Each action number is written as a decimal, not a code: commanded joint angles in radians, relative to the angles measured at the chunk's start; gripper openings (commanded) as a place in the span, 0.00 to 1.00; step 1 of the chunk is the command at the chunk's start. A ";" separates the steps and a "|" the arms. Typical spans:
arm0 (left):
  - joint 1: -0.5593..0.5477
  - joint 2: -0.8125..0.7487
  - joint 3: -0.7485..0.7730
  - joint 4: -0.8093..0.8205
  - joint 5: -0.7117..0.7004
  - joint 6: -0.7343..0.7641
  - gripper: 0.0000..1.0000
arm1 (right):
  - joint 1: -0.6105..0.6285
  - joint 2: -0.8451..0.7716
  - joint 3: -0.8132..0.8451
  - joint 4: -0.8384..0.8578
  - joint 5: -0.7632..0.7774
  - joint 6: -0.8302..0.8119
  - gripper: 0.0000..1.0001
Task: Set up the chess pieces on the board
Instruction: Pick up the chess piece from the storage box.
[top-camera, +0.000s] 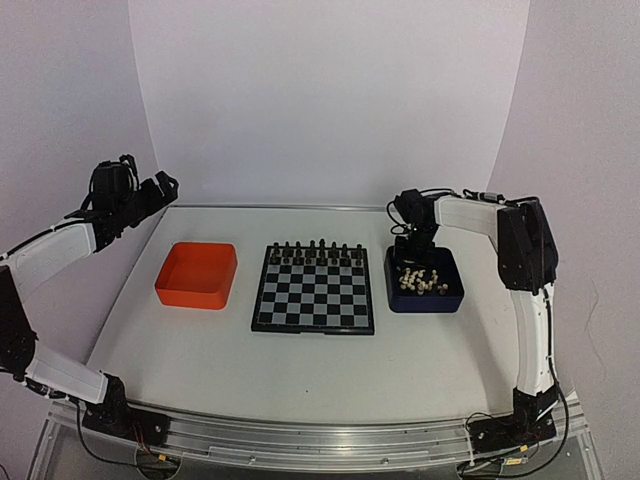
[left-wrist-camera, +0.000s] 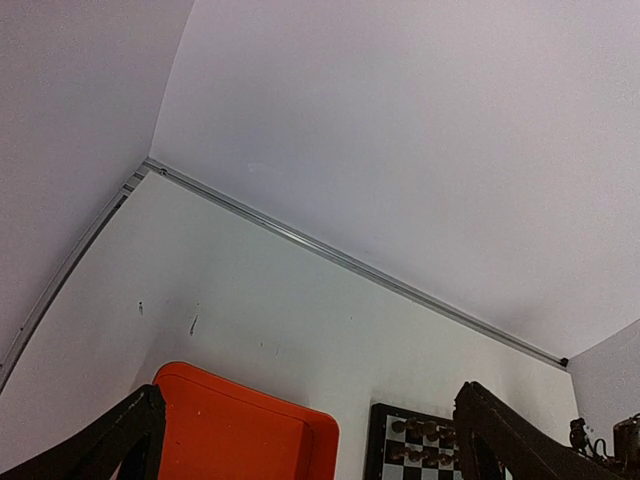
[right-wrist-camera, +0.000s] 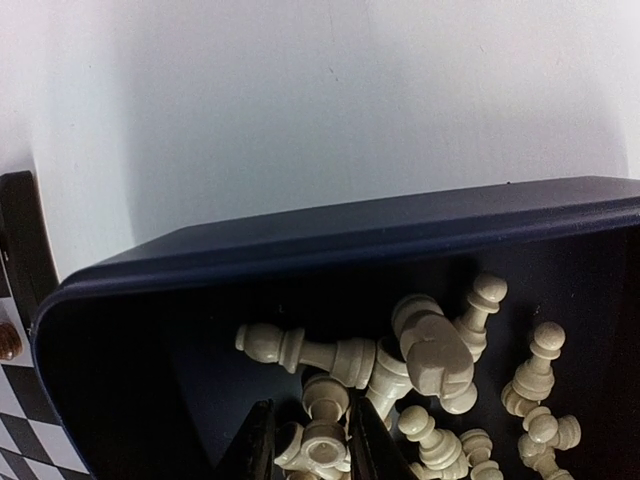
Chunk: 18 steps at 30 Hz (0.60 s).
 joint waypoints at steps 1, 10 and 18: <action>-0.001 0.005 0.054 0.006 0.010 -0.002 1.00 | 0.001 0.004 0.031 -0.031 0.013 0.002 0.22; -0.001 0.009 0.049 0.015 0.013 -0.010 1.00 | 0.001 -0.004 0.030 -0.037 0.012 0.004 0.12; 0.000 0.012 0.048 0.015 0.017 -0.008 1.00 | 0.001 -0.017 0.037 -0.037 0.010 0.000 0.00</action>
